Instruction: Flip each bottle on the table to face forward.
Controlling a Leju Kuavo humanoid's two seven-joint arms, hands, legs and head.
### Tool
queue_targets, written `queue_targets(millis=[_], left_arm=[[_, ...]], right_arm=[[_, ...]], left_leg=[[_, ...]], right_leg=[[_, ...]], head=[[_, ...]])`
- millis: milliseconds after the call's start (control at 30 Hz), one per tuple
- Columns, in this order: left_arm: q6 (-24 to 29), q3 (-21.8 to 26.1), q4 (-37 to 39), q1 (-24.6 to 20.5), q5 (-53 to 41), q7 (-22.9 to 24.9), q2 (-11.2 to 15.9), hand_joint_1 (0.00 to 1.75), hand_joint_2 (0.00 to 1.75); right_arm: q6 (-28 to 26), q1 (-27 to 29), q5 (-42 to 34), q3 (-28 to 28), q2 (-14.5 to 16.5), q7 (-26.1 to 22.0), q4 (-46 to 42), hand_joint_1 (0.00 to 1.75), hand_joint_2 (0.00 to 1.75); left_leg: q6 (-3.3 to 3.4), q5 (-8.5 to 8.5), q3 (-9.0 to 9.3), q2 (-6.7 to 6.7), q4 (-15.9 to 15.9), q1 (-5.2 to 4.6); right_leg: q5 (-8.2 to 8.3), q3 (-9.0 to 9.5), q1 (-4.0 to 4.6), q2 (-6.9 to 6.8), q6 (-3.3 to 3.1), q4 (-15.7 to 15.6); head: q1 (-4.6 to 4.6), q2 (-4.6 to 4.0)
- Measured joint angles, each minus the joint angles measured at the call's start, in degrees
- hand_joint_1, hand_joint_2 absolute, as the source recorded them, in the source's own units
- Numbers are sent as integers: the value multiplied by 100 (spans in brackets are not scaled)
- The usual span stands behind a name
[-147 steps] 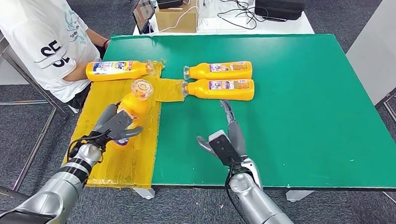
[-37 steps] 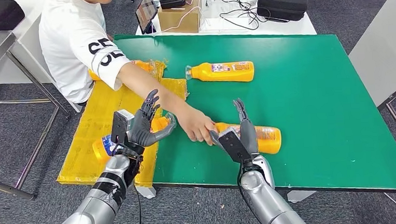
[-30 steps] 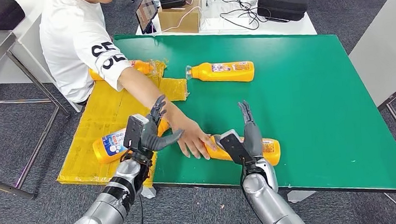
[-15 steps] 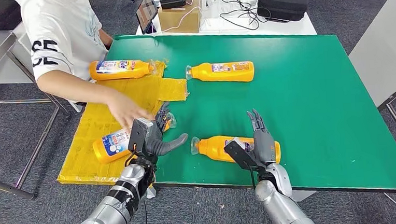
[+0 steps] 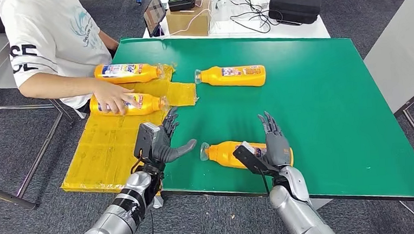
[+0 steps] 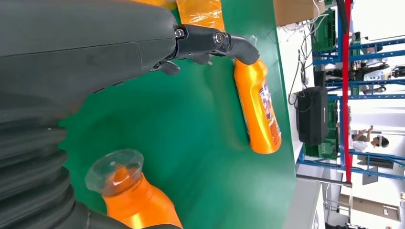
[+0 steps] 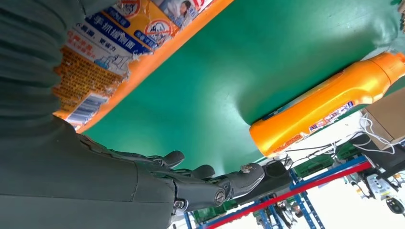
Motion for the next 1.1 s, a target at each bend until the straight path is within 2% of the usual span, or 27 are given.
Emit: queue_targets(millis=[167,333,433,567,1100], left_arm=[[-1,-1,0,-26,1,1,-31,0,175],[22,-5,0,-52,13,-48,-64,0,175],[53,-13,2,-68,46,-96,-81,0,175],[111,-33,4,-78,81,-158,-86,0,175],[179,-39,4,-78,95,-190,-84,0,175]], right_arm=[[6,16,-173,-109,-21,-229,-57,0,175],[65,236,-1002,-321,61,-870,-310,0,175],[282,390,-1593,-439,143,-1194,-539,0,175],[524,587,-2104,-530,275,-1438,-858,0,175],[583,1076,-2013,-464,504,-1504,-1385,0,175]], left_leg=[[3,2,5,0,0,-1],[4,3,-2,0,0,-1],[4,2,-6,1,0,-1],[3,1,-17,2,-1,0],[3,1,-34,1,-1,-1]], right_leg=[[4,7,-1,0,5,0],[6,3,-1,0,8,2],[6,-2,-1,0,8,3],[5,-14,0,1,8,4],[5,-28,-1,0,8,4]], head=[[1,1],[0,1],[1,1],[0,2],[0,1]])
